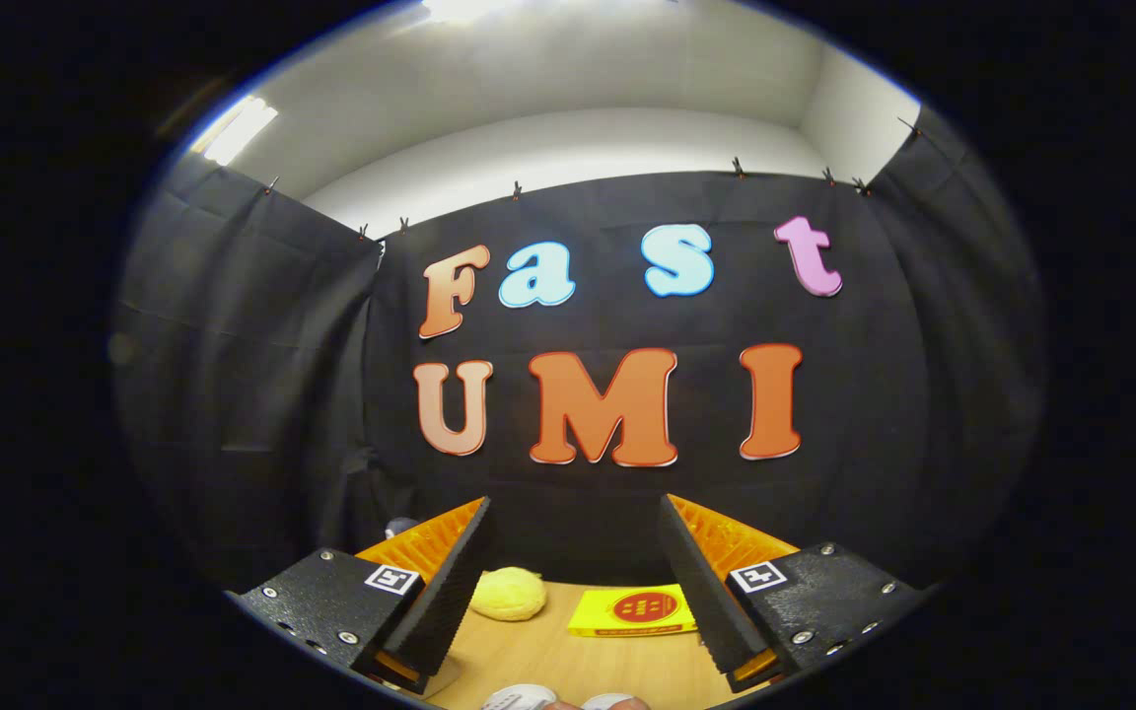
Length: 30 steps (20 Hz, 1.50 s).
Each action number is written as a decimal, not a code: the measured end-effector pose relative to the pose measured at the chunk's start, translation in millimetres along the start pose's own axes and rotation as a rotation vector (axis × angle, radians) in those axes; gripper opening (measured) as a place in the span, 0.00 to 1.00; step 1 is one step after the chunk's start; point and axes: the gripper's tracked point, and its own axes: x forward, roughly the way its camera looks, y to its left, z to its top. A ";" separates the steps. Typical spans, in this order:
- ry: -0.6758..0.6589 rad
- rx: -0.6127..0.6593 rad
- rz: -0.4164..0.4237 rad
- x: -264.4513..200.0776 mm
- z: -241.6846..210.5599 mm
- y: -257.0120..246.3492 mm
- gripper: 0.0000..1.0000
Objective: Open the storage box then place both shoes into the box .Put the left shoe in first, then the right shoe, with the right side of both shoes facing outward in a uniform manner.
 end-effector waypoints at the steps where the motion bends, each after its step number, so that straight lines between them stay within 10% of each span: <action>1: 0.047 0.045 0.046 -0.5 -13.3 11.9 0.99; 17: 0.774 0.442 0.345 -26.2 -221.9 121.0 0.96; 30: 1.116 0.644 0.441 -41.4 -323.6 191.3 0.96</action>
